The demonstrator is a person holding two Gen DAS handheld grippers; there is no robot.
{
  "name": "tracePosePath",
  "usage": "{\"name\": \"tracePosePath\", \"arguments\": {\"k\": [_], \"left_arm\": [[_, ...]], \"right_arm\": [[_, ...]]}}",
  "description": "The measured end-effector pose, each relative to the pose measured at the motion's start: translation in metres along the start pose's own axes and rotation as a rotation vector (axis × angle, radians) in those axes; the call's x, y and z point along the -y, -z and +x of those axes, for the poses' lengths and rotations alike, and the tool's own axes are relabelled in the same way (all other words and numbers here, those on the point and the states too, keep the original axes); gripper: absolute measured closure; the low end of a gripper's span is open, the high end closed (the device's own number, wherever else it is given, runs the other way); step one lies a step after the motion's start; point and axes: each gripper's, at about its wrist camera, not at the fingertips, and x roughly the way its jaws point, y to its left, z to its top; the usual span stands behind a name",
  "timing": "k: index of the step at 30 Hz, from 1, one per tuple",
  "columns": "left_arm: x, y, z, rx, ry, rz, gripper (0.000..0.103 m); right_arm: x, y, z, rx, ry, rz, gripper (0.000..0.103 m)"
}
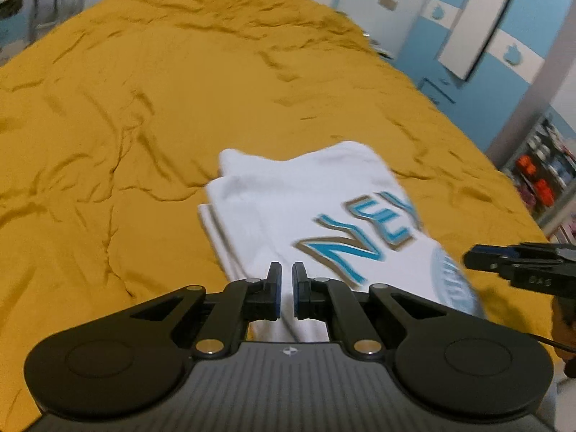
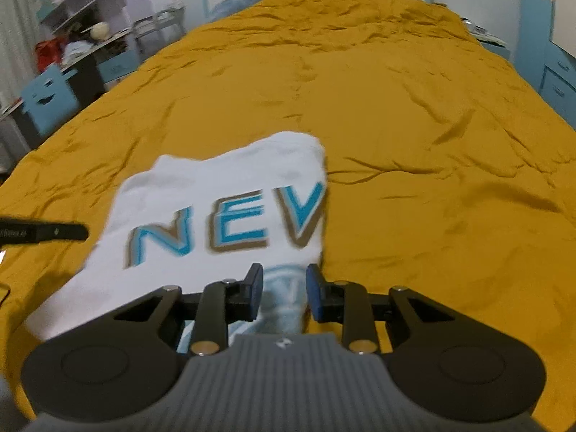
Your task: Fold small clothes
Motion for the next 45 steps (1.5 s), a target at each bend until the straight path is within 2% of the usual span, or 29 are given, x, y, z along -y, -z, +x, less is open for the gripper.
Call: {"name": "tracePosePath", "arguments": {"k": [4,7,12,16,18,21,25,26,27,28,29,31,34,36,40,41,42,43,45], "left_arm": [[0.022,0.016,-0.017,-0.004,0.026,0.067,0.097],[0.031,0.038,-0.013,-0.040,0.002,0.117,0.097],[0.018,0.065,0.008,-0.111,-0.044,0.082,0.097],[0.014,0.076,0.018,-0.114,-0.072,0.100,0.096],[0.009,0.077,0.020,-0.115,-0.064,0.078,0.096],[0.003,0.076,0.018,-0.107,-0.052,0.047,0.095],[0.005,0.076,0.008,-0.088,-0.063,0.061,0.094],[0.007,0.076,0.004,-0.085,-0.071,0.062,0.092],[0.008,0.075,0.000,-0.082,-0.080,0.061,0.084],[0.009,0.073,-0.004,-0.078,-0.095,0.064,0.081],[0.012,0.072,-0.010,-0.063,-0.112,0.075,0.079],[0.017,0.068,-0.022,-0.024,-0.133,0.105,0.078],[0.028,0.060,-0.039,0.044,-0.155,0.142,0.066],[0.038,0.054,-0.050,0.104,-0.176,0.171,0.054],[0.060,0.045,-0.066,0.253,-0.271,0.230,0.050],[0.066,0.045,-0.070,0.290,-0.286,0.243,0.044],[0.071,0.044,-0.074,0.322,-0.294,0.251,0.037],[0.077,0.043,-0.078,0.352,-0.301,0.255,0.032],[0.086,0.041,-0.088,0.409,-0.309,0.243,0.016]], "right_arm": [[-0.017,0.017,-0.023,-0.005,-0.009,-0.084,0.081],[-0.025,0.033,-0.025,-0.025,0.002,-0.126,0.081],[-0.024,0.061,-0.017,-0.057,0.019,-0.138,0.081],[-0.009,0.079,0.000,-0.092,-0.006,-0.069,0.081],[-0.004,0.087,0.005,-0.087,-0.018,-0.065,0.081],[-0.003,0.087,0.005,-0.092,-0.016,-0.055,0.081],[-0.005,0.080,0.000,-0.107,-0.012,-0.057,0.078],[-0.005,0.077,-0.003,-0.113,-0.009,-0.055,0.077],[-0.007,0.073,-0.005,-0.116,-0.003,-0.059,0.075],[-0.010,0.070,-0.008,-0.119,0.007,-0.069,0.068],[-0.011,0.069,-0.011,-0.122,0.026,-0.079,0.059],[-0.012,0.064,-0.018,-0.117,0.054,-0.091,0.057],[-0.011,0.054,-0.035,-0.080,0.065,-0.093,0.051],[-0.011,0.044,-0.050,-0.030,0.077,-0.095,0.049],[-0.017,0.025,-0.087,0.116,0.082,-0.083,0.030],[-0.019,0.022,-0.096,0.159,0.085,-0.082,0.022],[-0.022,0.020,-0.104,0.196,0.085,-0.083,0.020],[-0.026,0.019,-0.112,0.233,0.090,-0.085,0.021],[-0.033,0.018,-0.127,0.294,0.089,-0.094,0.021]]}}
